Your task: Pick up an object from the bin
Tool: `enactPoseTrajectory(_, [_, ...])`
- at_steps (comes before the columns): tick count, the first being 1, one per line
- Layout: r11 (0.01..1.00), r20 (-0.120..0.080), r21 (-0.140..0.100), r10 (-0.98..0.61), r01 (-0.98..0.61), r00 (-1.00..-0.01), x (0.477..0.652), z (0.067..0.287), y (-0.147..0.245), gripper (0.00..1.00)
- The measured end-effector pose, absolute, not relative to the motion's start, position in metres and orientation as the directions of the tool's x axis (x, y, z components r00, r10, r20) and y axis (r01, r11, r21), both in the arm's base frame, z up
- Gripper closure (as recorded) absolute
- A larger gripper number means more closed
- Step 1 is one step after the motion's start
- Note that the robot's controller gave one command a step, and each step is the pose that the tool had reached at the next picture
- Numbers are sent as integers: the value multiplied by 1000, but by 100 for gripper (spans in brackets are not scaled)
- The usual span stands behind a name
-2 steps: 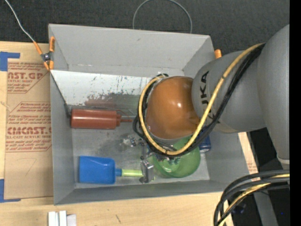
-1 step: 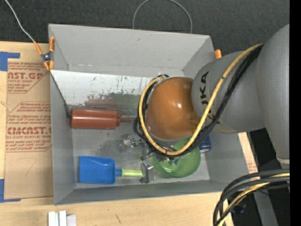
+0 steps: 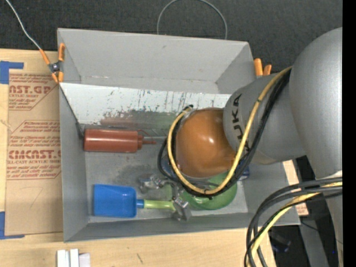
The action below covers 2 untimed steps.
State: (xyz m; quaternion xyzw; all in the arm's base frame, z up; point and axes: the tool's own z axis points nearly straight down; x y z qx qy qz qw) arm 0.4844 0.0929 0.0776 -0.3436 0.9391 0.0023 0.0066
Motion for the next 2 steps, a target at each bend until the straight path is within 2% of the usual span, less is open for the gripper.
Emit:
enactPoseTrajectory(1, [742,-11,4,-671,-671,-742,479,70,119,100])
enactPoseTrajectory(2, [742,-11,4,-671,-671,-742,479,70,118,100])
